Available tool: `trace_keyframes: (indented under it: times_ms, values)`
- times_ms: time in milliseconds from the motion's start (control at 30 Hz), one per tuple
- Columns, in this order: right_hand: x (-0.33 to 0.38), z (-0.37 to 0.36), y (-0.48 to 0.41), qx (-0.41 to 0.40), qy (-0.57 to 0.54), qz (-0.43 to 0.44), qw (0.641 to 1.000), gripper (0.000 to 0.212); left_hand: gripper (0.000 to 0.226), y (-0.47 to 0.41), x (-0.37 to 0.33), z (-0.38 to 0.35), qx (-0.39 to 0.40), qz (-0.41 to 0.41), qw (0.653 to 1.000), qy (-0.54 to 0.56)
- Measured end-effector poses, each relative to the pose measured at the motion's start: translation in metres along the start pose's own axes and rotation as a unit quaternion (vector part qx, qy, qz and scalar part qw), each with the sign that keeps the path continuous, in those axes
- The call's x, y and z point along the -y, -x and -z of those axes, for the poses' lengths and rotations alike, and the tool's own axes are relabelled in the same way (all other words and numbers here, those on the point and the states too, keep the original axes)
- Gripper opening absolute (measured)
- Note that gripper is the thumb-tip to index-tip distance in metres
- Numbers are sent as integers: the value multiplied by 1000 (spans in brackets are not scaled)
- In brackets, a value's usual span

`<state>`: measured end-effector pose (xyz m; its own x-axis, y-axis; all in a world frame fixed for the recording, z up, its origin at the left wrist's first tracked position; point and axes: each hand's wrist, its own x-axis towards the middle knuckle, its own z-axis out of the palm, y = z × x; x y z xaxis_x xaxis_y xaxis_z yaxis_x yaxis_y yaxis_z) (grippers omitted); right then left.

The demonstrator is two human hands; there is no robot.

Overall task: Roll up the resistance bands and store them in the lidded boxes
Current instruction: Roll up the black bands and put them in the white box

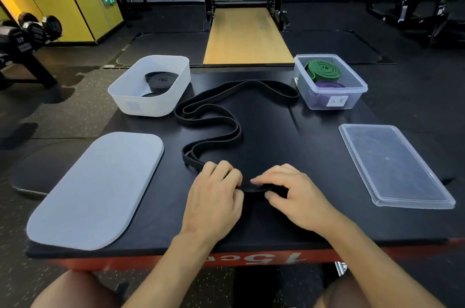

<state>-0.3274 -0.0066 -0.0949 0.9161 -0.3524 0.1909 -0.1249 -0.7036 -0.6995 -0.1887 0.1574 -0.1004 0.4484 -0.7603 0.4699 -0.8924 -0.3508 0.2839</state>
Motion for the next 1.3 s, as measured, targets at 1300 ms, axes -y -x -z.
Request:
trace_keyframes:
  times_ms: [1300]
  values:
    - [1,-7,1,-83,16,-43,996,44,26,2,11,-1,109,-25,982,154]
